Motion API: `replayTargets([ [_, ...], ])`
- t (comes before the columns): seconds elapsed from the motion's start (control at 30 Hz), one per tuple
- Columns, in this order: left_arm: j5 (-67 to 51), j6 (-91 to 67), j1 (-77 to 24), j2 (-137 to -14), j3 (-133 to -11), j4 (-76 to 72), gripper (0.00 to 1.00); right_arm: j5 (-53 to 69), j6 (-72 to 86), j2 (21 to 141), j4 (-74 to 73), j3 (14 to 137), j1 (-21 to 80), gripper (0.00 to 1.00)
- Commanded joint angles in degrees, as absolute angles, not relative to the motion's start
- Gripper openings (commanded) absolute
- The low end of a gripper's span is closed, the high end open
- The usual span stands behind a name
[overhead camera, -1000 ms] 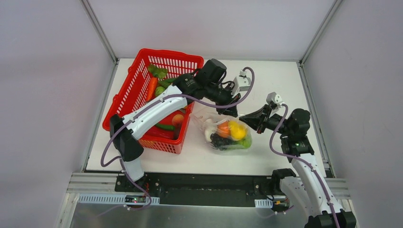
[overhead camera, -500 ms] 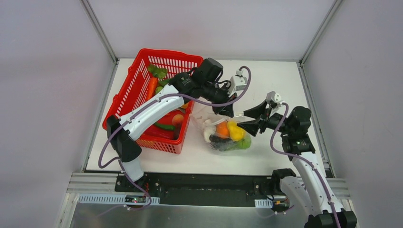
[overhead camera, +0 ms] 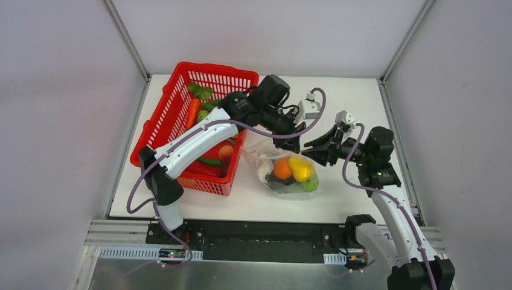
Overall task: Place the food in the zip-top bag and seal the zipper
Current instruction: Zip the zipper food storage bag at the center of the board.
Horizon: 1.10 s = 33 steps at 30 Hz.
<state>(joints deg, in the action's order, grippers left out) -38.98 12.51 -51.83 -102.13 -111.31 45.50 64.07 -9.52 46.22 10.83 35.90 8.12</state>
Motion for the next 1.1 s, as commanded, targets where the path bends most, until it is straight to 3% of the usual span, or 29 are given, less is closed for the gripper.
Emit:
replayTargets([
  [0.0,-41.29,13.33,-52.25,-101.95,-113.91,45.36,0.0,66.43,-10.45,46.43,12.78,37.71,8.2,0.28],
  [0.1,-41.32,13.21,-52.24,-102.03,-113.94,45.04,0.0,65.63,-10.15,45.74,13.66,36.85,8.26,0.03],
  [0.13,-41.11,13.35,-52.29,-102.11,-113.98,45.05,0.0,65.08,-9.87,45.42,14.18,36.54,8.26,0.0],
  [0.3,-38.1,14.83,-51.85,-101.67,-112.82,47.18,0.0,54.77,-7.02,42.71,15.1,34.95,8.24,0.0],
  [0.57,-34.59,12.7,-47.33,-93.92,-98.48,40.34,0.0,45.83,-4.47,38.84,15.14,31.98,8.17,0.0],
  [0.8,-32.64,13.79,-46.51,-91.68,-95.83,41.64,0.0,36.61,-2.48,34.99,14.76,29.71,8.11,0.0],
  [1.07,-33.17,13.24,-46.49,-91.13,-96.52,41.39,0.0,39.18,-2.89,34.58,13.68,30.15,8.1,0.0],
])
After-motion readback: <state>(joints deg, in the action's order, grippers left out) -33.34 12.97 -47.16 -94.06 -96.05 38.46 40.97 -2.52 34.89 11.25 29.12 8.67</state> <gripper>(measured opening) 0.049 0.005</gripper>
